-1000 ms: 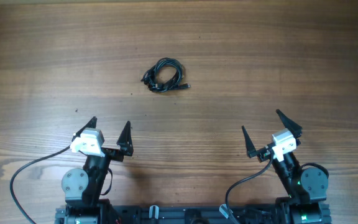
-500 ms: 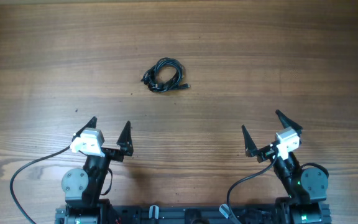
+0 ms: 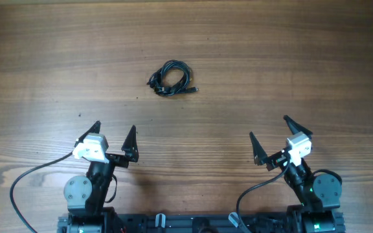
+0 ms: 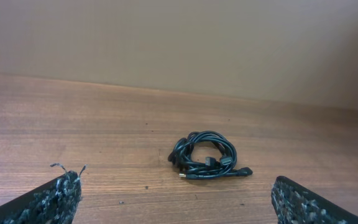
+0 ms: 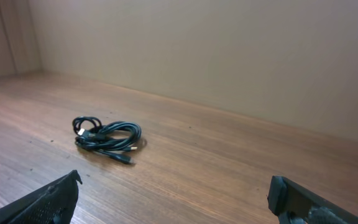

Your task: Untangle cables

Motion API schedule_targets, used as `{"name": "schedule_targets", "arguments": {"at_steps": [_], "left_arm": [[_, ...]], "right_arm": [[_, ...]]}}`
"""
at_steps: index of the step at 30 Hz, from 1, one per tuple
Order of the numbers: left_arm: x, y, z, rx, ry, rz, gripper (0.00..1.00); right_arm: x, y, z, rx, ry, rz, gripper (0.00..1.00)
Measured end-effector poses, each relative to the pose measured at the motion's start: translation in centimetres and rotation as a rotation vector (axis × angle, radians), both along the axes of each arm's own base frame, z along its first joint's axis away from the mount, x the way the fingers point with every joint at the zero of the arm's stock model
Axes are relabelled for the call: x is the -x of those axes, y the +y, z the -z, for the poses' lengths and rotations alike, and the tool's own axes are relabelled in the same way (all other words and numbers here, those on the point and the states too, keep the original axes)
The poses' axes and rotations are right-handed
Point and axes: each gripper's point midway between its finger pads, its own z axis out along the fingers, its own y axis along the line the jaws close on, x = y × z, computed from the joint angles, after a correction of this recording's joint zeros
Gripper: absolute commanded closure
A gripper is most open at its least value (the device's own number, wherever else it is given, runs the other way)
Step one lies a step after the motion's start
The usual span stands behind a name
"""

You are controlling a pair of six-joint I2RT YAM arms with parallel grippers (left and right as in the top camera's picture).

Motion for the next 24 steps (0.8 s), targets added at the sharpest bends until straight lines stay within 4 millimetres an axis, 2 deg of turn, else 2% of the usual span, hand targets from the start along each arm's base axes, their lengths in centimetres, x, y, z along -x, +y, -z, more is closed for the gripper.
{"name": "schedule_targets", "arguments": {"at_steps": [5, 7, 14, 20, 24], "left_arm": [[0.0, 0.0, -0.1, 0.000, -0.005, 0.000, 0.00], [0.1, 0.0, -0.6, 0.000, -0.013, 0.000, 0.00], [0.6, 0.0, -4.2, -0.001, -0.047, 0.000, 0.00], [0.1, 0.0, -6.8, 0.000, -0.015, 0.000, 0.00], [-0.7, 0.0, -8.5, 0.001, 0.042, 0.000, 0.00]], "right_arm": [[0.0, 0.1, 0.8, 0.002, 0.043, -0.008, 0.00], [0.1, 0.2, 0.3, -0.001, 0.037, -0.011, 0.00], [0.2, 0.3, -1.4, -0.015, 0.043, -0.018, 0.00], [0.2, 0.3, -2.3, -0.018, 0.100, -0.021, 0.00], [0.0, 0.4, -4.6, -0.017, 0.103, -0.024, 0.00]]}}
